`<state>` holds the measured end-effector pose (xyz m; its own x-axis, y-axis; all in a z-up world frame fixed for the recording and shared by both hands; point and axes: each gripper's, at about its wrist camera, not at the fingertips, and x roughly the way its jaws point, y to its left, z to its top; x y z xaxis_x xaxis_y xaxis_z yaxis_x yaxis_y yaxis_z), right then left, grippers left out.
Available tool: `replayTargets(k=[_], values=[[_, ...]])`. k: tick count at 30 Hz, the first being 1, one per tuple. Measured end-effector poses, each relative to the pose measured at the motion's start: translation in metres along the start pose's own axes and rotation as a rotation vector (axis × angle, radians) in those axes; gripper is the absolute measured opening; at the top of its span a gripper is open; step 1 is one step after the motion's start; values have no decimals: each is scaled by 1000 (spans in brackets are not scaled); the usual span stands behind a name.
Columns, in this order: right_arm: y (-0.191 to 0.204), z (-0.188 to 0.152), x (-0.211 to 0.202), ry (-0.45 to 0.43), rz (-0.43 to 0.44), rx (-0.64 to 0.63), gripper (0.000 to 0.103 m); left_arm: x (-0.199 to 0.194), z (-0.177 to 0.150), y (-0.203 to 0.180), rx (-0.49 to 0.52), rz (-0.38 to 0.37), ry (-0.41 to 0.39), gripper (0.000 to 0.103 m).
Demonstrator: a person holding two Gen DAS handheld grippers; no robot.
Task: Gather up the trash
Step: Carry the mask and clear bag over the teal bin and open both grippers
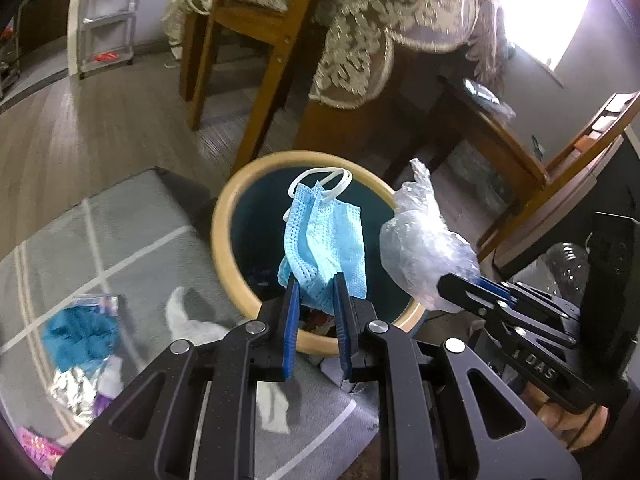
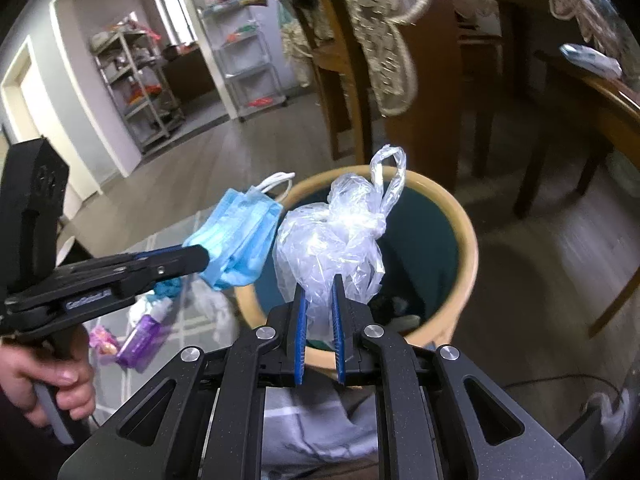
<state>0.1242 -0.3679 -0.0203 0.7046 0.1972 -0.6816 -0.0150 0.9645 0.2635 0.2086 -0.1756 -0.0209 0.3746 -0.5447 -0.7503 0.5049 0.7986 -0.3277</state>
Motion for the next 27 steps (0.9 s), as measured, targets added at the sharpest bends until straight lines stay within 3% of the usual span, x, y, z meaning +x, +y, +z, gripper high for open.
replayTargets(k=[9,12,19,21,24,27], values=[[-9,-7,7,49,-38,-13,13,42,12,3,-22,6,59,17],[-6,-7,13,69,-51,-33,13,45,14,5,-31,13,64,24],[2,-8,25,85,-65,-71,13,18,11,22,-55,40,22,41],[2,-8,28,86,-65,-69,13,7,9,29,-64,48,7,50],[3,-7,34,92,-70,-66,13,-14,3,44,-80,78,-15,53],[2,-5,38,92,-80,-52,23,-28,-2,57,-90,111,-24,59]])
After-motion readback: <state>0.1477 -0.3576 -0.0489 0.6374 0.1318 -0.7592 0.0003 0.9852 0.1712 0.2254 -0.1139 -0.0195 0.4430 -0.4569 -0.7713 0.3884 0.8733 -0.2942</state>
